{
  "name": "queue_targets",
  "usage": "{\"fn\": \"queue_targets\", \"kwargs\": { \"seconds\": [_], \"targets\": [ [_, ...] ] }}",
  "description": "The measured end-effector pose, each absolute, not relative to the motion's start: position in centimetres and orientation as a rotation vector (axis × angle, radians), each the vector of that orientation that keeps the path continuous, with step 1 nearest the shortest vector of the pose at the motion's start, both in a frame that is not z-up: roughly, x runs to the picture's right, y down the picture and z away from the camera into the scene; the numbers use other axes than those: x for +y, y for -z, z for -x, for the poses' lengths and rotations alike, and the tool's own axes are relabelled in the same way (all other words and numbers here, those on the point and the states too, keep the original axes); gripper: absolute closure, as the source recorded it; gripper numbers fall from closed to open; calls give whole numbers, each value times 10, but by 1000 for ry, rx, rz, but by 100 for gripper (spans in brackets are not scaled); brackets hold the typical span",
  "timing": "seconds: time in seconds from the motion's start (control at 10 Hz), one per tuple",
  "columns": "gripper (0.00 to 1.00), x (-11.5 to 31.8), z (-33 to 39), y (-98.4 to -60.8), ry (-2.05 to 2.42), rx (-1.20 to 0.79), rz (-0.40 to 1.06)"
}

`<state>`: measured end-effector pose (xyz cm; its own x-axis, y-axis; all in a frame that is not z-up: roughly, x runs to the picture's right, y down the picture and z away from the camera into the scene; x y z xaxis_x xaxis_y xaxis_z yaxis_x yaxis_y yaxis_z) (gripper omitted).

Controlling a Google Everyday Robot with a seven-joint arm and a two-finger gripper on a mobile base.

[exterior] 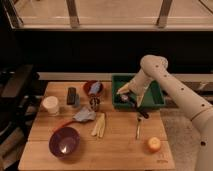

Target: Place brush in metal cup

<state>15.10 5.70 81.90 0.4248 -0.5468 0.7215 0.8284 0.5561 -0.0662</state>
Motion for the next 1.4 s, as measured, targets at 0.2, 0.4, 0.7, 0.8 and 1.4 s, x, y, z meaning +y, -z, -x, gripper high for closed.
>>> {"fn": "queue_targets", "kwargs": {
  "seconds": [0.2, 0.4, 0.7, 0.8, 1.4],
  "targets": [
    [20, 57, -151, -819, 898, -709, 451],
    [20, 57, -151, -819, 897, -709, 452],
    [20, 57, -151, -819, 898, -708, 452],
    [20, 57, -150, -819, 898, -709, 451],
    [20, 46, -177, -831, 1077, -577, 506]
  ]
}}
